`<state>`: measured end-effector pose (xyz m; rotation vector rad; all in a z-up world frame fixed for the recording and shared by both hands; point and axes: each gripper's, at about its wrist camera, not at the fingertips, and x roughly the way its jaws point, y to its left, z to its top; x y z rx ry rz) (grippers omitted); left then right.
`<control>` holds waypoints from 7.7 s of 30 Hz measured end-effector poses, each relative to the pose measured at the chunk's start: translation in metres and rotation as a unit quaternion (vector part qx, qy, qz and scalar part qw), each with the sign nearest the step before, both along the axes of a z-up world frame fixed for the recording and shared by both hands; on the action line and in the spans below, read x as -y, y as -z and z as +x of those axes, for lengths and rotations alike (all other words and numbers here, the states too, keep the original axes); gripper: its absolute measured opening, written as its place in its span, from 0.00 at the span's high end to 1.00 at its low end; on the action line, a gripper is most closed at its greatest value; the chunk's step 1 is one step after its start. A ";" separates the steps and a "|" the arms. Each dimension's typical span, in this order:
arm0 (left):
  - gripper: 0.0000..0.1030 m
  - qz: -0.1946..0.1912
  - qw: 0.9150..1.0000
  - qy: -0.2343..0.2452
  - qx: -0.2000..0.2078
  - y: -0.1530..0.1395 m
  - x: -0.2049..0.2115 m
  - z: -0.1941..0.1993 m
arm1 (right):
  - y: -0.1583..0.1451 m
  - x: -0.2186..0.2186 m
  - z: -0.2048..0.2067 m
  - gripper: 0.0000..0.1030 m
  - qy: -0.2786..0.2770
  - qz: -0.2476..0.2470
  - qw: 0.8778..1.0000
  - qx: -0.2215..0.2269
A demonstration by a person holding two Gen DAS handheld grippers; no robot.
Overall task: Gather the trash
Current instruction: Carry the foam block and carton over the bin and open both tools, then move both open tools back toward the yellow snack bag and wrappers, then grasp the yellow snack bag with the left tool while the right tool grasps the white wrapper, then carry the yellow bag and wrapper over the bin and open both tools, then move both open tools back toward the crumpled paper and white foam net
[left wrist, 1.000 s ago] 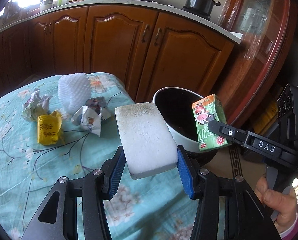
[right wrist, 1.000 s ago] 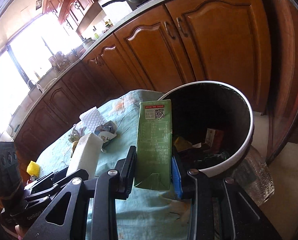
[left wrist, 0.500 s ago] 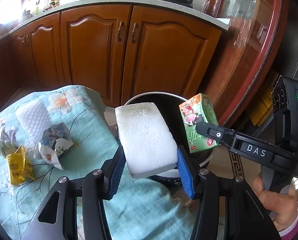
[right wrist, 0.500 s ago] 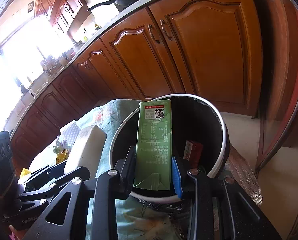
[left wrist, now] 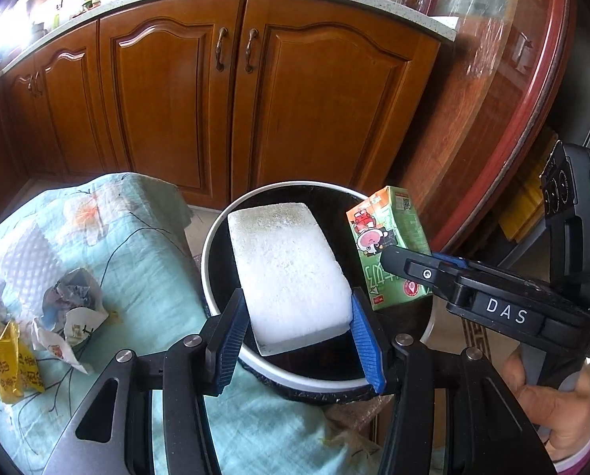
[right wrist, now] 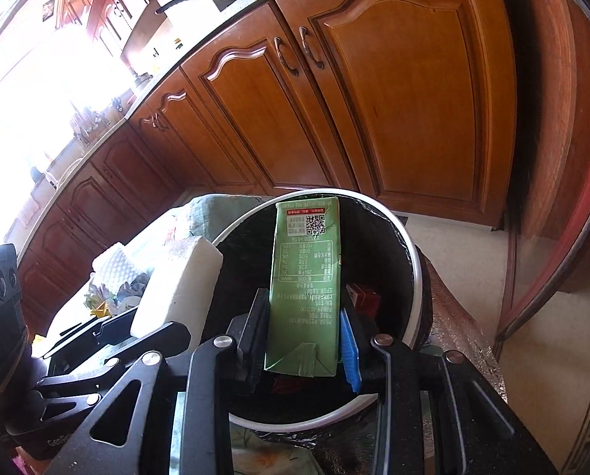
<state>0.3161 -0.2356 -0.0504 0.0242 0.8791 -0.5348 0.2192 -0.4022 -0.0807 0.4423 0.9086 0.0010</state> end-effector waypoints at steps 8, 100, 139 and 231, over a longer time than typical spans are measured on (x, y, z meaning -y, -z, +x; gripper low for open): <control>0.43 0.005 1.000 -0.006 -0.012 0.003 0.005 0.006 | 0.004 0.008 0.004 0.64 0.012 0.012 1.000 -0.003; 0.90 -0.093 0.982 -0.165 -0.008 0.006 -0.209 -0.065 | -0.004 -0.174 0.021 0.92 -0.152 0.046 0.986 0.046; 0.90 -0.064 0.998 -0.030 0.000 -0.017 -0.059 -0.031 | -0.028 -0.019 -0.031 0.92 -0.012 0.010 0.997 0.074; 0.24 -0.055 0.959 -0.278 -0.022 0.010 -0.269 -0.049 | 0.005 -0.203 0.048 0.01 -0.166 0.023 0.985 0.046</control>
